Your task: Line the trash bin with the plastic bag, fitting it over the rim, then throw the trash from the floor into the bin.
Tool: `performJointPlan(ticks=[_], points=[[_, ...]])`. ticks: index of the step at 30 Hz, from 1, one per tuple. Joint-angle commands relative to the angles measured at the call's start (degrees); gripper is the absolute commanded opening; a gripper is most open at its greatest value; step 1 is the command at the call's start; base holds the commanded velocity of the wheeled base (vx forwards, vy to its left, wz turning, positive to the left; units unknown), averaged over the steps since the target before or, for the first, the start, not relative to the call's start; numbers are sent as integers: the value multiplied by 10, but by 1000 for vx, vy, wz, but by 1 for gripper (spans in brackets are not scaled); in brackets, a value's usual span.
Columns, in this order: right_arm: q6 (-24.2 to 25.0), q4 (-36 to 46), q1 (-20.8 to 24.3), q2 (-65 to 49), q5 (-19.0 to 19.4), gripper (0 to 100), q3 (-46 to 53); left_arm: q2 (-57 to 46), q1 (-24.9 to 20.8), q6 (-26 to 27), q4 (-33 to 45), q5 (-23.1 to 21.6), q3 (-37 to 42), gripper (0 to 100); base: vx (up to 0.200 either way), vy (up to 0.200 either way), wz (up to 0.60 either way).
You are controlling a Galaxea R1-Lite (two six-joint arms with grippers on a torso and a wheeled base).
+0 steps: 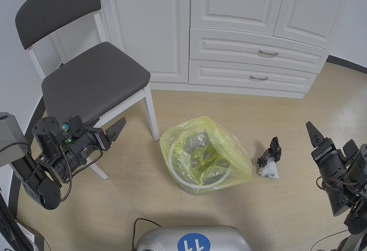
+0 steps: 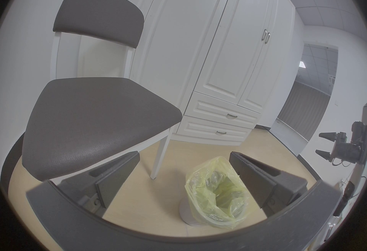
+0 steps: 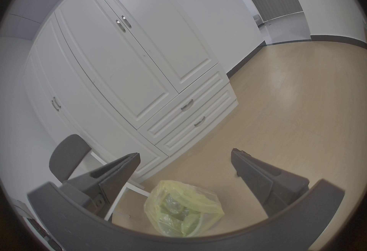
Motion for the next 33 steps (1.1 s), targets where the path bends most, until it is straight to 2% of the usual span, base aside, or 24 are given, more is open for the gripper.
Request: performJointPlan(ticks=[1, 10, 11, 13, 27, 33], points=[[-1, -2, 1, 7, -1, 100, 6, 2, 2, -1, 0, 0, -2, 100, 0, 0, 0], [-1, -2, 13, 12, -6, 100, 6, 0, 12, -2, 0, -1, -7, 100, 0, 0, 0], [-1, -3, 23, 17, -23, 100, 4, -3, 22, -2, 0, -1, -9, 100, 0, 0, 0], [-1, -2, 29, 17, -32, 100, 6, -5, 31, -3, 0, -5, -16, 100, 0, 0, 0], [1, -2, 36, 19, -34, 100, 11, -2, 58, -14, 0, -19, -25, 100, 0, 0, 0], [1, -2, 58, 18, -38, 100, 8, 5, 58, -13, 0, -20, -24, 100, 0, 0, 0]])
